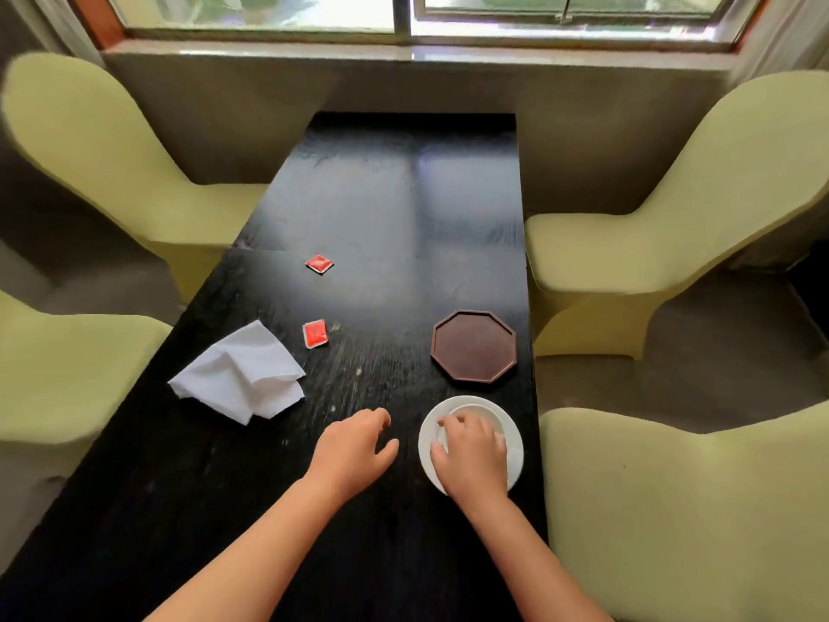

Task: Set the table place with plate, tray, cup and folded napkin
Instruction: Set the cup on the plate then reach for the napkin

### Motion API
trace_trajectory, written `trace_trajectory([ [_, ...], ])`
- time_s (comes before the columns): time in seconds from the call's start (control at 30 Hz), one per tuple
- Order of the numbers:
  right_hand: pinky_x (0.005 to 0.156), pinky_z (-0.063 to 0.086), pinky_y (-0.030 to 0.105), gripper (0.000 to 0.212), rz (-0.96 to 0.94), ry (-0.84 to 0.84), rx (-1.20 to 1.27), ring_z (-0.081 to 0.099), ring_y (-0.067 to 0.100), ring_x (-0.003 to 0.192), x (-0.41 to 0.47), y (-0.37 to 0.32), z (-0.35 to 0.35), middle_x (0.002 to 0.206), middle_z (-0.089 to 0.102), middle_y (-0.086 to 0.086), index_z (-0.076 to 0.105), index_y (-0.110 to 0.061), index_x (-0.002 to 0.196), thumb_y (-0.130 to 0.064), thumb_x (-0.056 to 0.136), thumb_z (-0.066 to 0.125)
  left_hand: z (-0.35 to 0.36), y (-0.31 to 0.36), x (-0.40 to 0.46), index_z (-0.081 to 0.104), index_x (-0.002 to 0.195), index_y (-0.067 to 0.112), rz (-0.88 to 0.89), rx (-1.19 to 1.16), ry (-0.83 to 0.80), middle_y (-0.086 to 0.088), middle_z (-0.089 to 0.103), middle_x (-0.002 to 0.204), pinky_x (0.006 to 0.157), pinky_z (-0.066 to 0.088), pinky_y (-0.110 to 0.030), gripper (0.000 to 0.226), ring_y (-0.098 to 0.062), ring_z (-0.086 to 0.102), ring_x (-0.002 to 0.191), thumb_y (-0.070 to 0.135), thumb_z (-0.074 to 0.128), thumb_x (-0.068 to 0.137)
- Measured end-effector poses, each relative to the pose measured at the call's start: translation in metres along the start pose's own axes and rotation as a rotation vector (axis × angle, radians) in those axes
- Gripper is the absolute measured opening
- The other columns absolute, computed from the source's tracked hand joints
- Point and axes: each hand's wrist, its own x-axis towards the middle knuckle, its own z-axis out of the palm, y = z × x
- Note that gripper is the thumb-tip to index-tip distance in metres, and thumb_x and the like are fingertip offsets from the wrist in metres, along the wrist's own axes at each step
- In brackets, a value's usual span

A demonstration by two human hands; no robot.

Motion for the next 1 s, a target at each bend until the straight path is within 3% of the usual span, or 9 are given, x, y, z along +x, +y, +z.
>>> trace_trajectory([
  [0.13, 0.096, 0.033, 0.038, 0.035, -0.165, -0.022, -0.032, 0.044, 0.022, 0.117, -0.001, -0.051, -0.003, 0.124, 0.051, 0.0, 0.051, -0.022, 0.121, -0.036, 0.089, 0.046, -0.035, -0.03, -0.021, 0.055, 0.111, 0.021, 0.031, 0.12, 0.112, 0.003, 0.065, 0.099, 0.075, 0.047, -0.031, 0.035, -0.018, 0.062, 0.086, 0.046, 0.048, 0.087],
  [0.4, 0.101, 0.03, 0.038, 0.035, -0.358, -0.038, -0.053, 0.043, 0.021, 0.118, -0.008, -0.155, 0.017, 0.123, 0.051, 0.0, 0.05, -0.023, 0.121, -0.036, 0.089, 0.046, -0.08, -0.119, -0.065, 0.057, 0.112, 0.021, -0.041, 0.115, 0.227, 0.004, 0.066, 0.108, 0.083, 0.045, -0.029, 0.032, -0.016, 0.061, 0.097, 0.04, 0.045, 0.089],
  [0.53, 0.097, 0.033, 0.035, 0.034, -0.333, -0.045, -0.03, 0.045, 0.02, 0.115, -0.01, -0.2, 0.048, 0.12, 0.052, -0.002, 0.051, -0.023, 0.119, -0.035, 0.087, 0.049, -0.091, -0.18, -0.084, 0.059, 0.106, 0.021, -0.058, 0.087, 0.247, 0.005, 0.065, 0.102, 0.083, 0.042, -0.026, 0.028, -0.014, 0.06, 0.094, 0.038, 0.047, 0.088],
  [0.7, 0.09, 0.037, 0.033, 0.031, -0.233, -0.036, -0.009, 0.048, 0.019, 0.11, -0.005, -0.247, 0.084, 0.117, 0.055, -0.003, 0.053, -0.023, 0.115, -0.031, 0.086, 0.049, -0.099, -0.256, -0.095, 0.056, 0.11, 0.026, -0.082, 0.025, 0.212, 0.009, 0.063, 0.101, 0.095, 0.037, -0.027, 0.027, -0.01, 0.059, 0.094, 0.039, 0.048, 0.088],
  [0.87, 0.089, 0.038, 0.032, 0.028, -0.183, 0.046, -0.028, 0.05, 0.019, 0.109, 0.011, -0.27, 0.099, 0.116, 0.057, -0.004, 0.056, -0.022, 0.113, -0.026, 0.086, 0.05, -0.102, -0.3, -0.082, 0.057, 0.11, 0.026, -0.097, 0.0, 0.165, 0.01, 0.063, 0.099, 0.1, 0.038, -0.032, 0.03, -0.009, 0.059, 0.093, 0.042, 0.053, 0.085],
  [1.0, 0.091, 0.036, 0.031, 0.029, -0.179, 0.076, -0.087, 0.05, 0.02, 0.107, 0.034, -0.269, 0.11, 0.115, 0.057, -0.003, 0.057, -0.02, 0.113, -0.02, 0.085, 0.051, -0.093, -0.307, -0.054, 0.055, 0.115, 0.027, -0.105, 0.012, 0.111, 0.011, 0.061, 0.11, 0.108, 0.029, -0.034, 0.035, -0.008, 0.056, 0.107, 0.045, 0.052, 0.085],
])
